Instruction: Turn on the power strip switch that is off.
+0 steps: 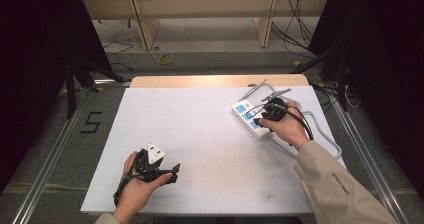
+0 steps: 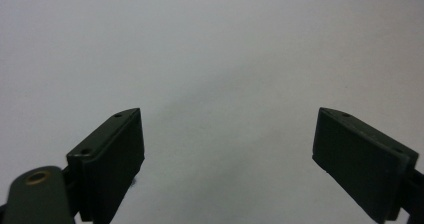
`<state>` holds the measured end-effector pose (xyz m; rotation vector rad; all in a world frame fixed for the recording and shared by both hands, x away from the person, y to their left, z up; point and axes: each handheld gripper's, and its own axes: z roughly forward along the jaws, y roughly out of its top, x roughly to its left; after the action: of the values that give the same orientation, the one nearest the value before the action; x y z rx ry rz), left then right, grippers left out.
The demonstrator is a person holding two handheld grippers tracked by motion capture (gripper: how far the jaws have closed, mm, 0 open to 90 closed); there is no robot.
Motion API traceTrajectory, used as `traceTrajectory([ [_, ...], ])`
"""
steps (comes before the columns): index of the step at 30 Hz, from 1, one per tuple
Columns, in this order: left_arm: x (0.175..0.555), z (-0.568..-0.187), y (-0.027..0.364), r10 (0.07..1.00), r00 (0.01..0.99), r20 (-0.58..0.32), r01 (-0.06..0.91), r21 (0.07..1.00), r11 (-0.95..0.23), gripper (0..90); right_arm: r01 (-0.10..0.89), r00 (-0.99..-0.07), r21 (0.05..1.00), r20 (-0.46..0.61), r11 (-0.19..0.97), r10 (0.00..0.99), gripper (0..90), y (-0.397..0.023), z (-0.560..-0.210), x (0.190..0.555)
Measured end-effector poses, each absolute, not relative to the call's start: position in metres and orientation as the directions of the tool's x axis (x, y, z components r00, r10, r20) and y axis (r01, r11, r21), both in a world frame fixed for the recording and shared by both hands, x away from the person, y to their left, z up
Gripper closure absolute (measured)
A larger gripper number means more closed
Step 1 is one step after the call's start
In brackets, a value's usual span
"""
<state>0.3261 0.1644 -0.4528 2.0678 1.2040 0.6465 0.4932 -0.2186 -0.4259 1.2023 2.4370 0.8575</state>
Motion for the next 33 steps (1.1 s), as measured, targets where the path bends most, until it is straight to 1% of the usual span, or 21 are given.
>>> traceTrajectory([
  [6,0.326,-0.453,0.165,0.885,0.457,0.091,0.568,0.736,-0.368,12.7,0.598,-0.628,0.649,0.014,0.471,0.778,50.0,-0.219,-0.422,0.480],
  [16,0.326,-0.454,0.166,0.887,0.454,0.088,0.570,0.737,-0.364,12.6,0.551,-0.655,0.689,0.008,0.471,0.755,45.9,-0.223,-0.421,0.448],
  [33,0.326,-0.454,0.165,0.886,0.456,0.087,0.572,0.734,-0.366,12.5,0.480,-0.721,0.733,0.019,0.481,0.692,39.2,-0.236,-0.431,0.388],
])
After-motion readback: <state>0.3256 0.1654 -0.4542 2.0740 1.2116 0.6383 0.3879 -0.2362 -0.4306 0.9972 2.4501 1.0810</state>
